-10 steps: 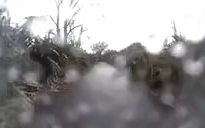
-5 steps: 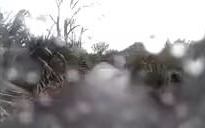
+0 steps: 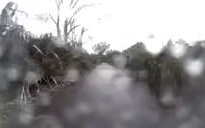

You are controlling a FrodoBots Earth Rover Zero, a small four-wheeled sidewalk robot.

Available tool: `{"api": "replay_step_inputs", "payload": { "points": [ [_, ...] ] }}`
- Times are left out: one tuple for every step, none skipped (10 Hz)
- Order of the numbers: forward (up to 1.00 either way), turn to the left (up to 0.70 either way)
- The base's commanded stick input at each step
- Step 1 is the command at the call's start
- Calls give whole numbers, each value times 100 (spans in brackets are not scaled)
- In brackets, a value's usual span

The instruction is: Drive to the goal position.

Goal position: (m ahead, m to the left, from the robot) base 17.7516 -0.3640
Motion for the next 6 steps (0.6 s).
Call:
{"api": "replay_step_inputs", "payload": {
  "points": [
    [100,-39],
    [100,-40],
    [100,-15],
    [100,-8],
    [100,-2],
    [100,0]
  ]
}}
